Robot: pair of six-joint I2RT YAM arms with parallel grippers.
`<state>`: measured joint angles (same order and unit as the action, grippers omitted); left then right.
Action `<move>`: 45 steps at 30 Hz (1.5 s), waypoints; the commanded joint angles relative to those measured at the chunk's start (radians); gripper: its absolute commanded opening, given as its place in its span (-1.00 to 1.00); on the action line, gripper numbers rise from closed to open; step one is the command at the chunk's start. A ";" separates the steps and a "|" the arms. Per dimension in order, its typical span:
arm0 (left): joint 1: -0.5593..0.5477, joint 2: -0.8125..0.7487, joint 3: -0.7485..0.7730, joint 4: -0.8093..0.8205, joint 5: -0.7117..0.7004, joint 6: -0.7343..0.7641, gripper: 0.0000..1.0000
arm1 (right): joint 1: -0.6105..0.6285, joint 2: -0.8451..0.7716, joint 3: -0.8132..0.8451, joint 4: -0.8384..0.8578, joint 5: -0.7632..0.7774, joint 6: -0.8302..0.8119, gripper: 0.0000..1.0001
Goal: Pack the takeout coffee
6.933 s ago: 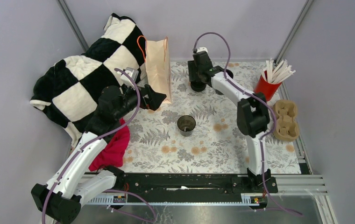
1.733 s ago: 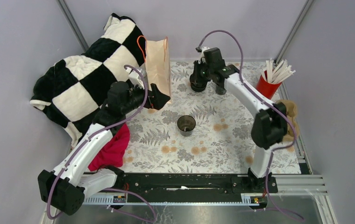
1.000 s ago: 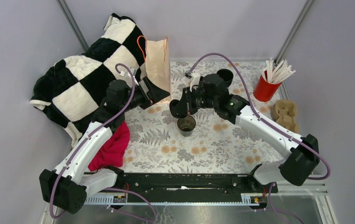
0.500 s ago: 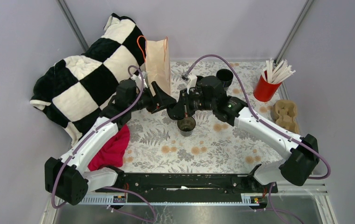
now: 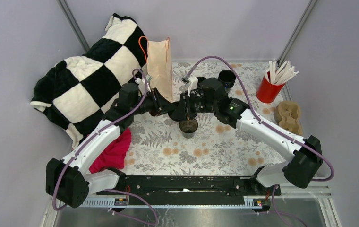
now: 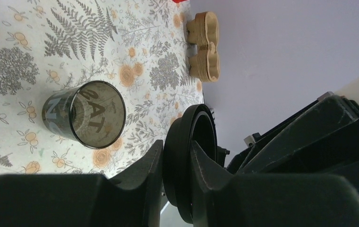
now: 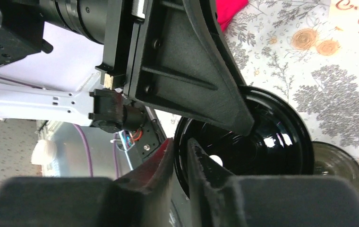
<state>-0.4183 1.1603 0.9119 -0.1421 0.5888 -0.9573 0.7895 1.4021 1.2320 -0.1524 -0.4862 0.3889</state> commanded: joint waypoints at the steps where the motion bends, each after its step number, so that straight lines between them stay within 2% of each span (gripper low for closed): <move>1: -0.004 -0.016 -0.013 0.066 0.027 0.036 -0.65 | 0.011 -0.024 0.023 -0.031 0.019 -0.009 -0.23; 6: -0.002 -0.067 -0.063 0.186 0.015 0.070 -0.69 | 0.010 -0.173 0.025 -0.165 0.157 0.002 0.40; 9: 0.001 -0.105 -0.107 0.274 0.010 0.089 -0.68 | -0.040 -0.276 -0.017 -0.203 0.247 0.015 0.67; 13: 0.003 -0.170 -0.192 0.484 0.027 0.055 -0.65 | -0.252 -0.376 -0.167 -0.030 -0.052 0.187 0.77; 16: 0.003 -0.203 -0.240 0.586 0.016 0.010 -0.63 | -0.277 -0.369 -0.275 0.201 -0.171 0.360 0.75; 21: 0.003 -0.206 -0.237 0.610 0.014 -0.011 -0.62 | -0.277 -0.331 -0.395 0.536 -0.258 0.543 0.65; 26: 0.003 -0.199 -0.237 0.642 0.024 -0.028 -0.62 | -0.266 -0.271 -0.425 0.678 -0.292 0.607 0.58; 30: 0.001 -0.177 -0.243 0.678 0.033 -0.047 -0.62 | -0.229 -0.217 -0.439 0.817 -0.303 0.679 0.41; 36: 0.001 -0.172 -0.231 0.630 -0.002 -0.035 -0.63 | -0.187 -0.231 -0.433 0.805 -0.208 0.656 0.43; 38: 0.001 -0.179 -0.229 0.613 -0.020 -0.032 -0.65 | -0.187 -0.268 -0.441 0.738 -0.146 0.604 0.63; 39: 0.001 -0.184 -0.227 0.601 -0.033 -0.034 -0.67 | -0.186 -0.279 -0.435 0.688 -0.129 0.574 0.67; 43: 0.002 -0.183 -0.226 0.603 -0.039 -0.039 -0.69 | -0.163 -0.274 -0.421 0.674 -0.111 0.543 0.59; 45: 0.001 -0.183 -0.225 0.598 -0.046 -0.031 -0.69 | -0.126 -0.256 -0.387 0.640 -0.082 0.505 0.45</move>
<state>-0.4145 0.9909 0.6704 0.4343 0.5690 -0.9955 0.6102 1.1454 0.7929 0.5247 -0.6376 0.9726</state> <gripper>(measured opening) 0.231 0.774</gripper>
